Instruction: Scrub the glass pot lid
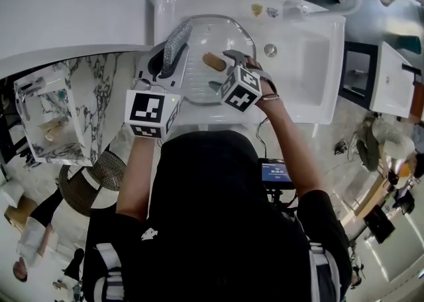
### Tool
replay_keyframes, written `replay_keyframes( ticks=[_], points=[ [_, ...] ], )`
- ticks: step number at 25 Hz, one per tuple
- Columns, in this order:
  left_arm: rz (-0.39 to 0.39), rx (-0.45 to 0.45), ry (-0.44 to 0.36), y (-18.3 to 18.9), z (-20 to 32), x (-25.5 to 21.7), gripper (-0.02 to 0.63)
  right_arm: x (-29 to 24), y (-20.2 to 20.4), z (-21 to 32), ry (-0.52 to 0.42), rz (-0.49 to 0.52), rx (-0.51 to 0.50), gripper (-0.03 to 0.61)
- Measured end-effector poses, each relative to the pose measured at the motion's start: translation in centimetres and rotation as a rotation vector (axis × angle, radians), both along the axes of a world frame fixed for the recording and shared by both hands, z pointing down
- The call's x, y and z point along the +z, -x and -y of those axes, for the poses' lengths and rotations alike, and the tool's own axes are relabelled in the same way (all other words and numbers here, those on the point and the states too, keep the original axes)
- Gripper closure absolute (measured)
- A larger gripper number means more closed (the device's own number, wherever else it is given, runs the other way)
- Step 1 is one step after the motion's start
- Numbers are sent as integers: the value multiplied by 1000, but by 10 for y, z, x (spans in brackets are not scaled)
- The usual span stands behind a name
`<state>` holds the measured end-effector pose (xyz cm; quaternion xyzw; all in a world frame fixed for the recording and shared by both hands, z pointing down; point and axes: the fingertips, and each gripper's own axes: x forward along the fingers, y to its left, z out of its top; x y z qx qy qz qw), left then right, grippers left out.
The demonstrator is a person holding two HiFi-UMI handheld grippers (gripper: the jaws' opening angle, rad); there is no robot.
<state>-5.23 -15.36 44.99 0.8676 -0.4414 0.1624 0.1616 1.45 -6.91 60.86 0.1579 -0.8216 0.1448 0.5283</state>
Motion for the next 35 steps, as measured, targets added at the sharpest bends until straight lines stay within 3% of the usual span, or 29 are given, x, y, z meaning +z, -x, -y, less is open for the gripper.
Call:
replay_keyframes(
  ticks=[21,28,35],
  points=[
    [100,37,17,-3,-4,33,541,14,1,-3,27,-1,-12,202],
    [229,167,27,-5,-6,53,541,13,2,-3,26,3,-10,202],
    [452,341,-50,-18,10,67,541,14,2,-3,28,0,-11,202]
  ],
)
